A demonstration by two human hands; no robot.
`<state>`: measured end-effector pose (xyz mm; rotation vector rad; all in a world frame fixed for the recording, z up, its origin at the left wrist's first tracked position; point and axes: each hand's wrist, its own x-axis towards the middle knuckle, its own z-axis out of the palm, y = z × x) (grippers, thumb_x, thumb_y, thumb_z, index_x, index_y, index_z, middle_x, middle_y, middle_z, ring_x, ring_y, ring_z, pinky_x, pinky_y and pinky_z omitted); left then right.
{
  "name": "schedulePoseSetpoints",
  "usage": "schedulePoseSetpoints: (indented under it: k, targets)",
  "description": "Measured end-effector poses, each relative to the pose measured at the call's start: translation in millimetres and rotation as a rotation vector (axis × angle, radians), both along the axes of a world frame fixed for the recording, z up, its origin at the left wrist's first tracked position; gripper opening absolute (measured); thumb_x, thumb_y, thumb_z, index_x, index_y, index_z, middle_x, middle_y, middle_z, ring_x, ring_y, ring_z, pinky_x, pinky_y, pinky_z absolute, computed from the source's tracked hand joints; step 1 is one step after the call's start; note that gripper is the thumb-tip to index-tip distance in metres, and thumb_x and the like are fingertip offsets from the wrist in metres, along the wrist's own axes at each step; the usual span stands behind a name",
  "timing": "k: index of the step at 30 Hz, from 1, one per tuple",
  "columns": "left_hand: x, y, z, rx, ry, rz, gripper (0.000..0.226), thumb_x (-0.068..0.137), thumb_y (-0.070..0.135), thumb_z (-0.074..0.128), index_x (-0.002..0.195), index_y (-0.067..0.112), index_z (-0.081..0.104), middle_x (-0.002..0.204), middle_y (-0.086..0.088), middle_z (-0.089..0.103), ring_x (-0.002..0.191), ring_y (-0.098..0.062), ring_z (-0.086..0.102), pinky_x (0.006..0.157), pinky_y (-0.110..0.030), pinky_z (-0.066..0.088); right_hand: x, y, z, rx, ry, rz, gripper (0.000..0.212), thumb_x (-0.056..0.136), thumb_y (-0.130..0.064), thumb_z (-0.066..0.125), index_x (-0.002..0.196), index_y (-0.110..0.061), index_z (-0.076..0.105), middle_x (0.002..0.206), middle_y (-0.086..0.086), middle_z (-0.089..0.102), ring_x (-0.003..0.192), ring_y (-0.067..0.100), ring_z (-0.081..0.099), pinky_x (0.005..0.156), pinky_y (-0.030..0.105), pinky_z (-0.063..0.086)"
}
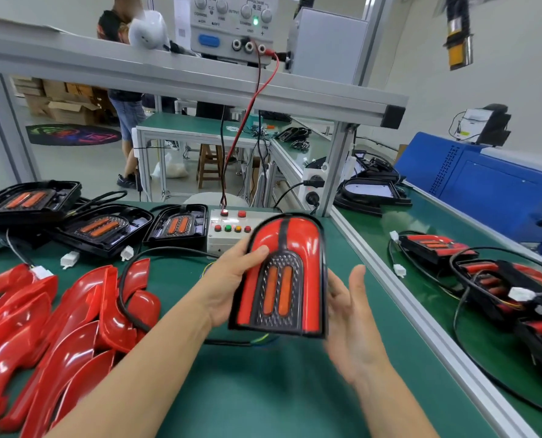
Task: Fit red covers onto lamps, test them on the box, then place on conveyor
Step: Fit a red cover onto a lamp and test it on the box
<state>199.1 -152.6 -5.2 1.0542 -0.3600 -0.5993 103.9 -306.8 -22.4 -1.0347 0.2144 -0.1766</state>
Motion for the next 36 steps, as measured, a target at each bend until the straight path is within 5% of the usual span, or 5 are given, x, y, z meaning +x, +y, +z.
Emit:
schedulePoseSetpoints:
  k: [10,15,21,25,36]
  targets:
    - [-10,-32,-5,0.234,-0.253,-0.084,0.028,0.100,0.029,0.044,0.126,0.032,0.053,0.109,-0.007,0.070,0.094,-0.022,0.068,0.083,-0.039,0.055,-3,2,-12,0.293,-0.088,0.225,0.094,0.046,-0.065,0.087,0.120,-0.010,0.068,0.131,0.021,0.060,0.118,0.035,0.060,0.088,0.049,0.055]
    - [35,-5,-20,1.259,-0.894,0.535,0.034,0.099,0.016,0.037,0.120,0.027,0.061,0.115,0.005,0.062,0.117,-0.018,0.052,0.101,-0.034,0.029,-6,-14,-13,0.328,-0.165,0.127,0.093,0.040,-0.063,0.090,0.115,-0.011,0.072,0.127,0.018,0.063,0.113,0.033,0.064,0.082,0.049,0.056]
    - [69,29,-44,1.834,-0.983,0.450,0.035,0.096,0.023,0.039,0.126,0.032,0.054,0.122,0.004,0.058,0.117,-0.020,0.050,0.101,-0.039,0.029,-4,-28,-14,0.343,-0.199,0.088,0.094,0.040,-0.062,0.090,0.117,-0.012,0.070,0.129,0.016,0.063,0.115,0.033,0.063,0.084,0.050,0.056]
    - [73,34,-39,1.760,-1.046,0.569,0.029,0.097,0.028,0.044,0.117,0.035,0.063,0.110,0.003,0.061,0.108,-0.020,0.052,0.090,-0.035,0.031,-1,-33,-12,0.302,-0.226,0.034,0.092,0.044,-0.064,0.088,0.118,-0.014,0.070,0.128,0.015,0.063,0.115,0.032,0.063,0.085,0.049,0.056]
    - [38,33,-5,0.666,-1.055,0.870,0.024,0.086,0.000,0.064,0.108,0.007,0.071,0.081,-0.007,0.057,0.074,-0.023,0.054,0.072,-0.030,0.042,28,-94,27,0.368,-0.344,-0.386,0.082,0.063,-0.076,0.057,0.124,-0.022,0.062,0.126,0.004,0.066,0.122,0.028,0.058,0.110,0.050,0.038]
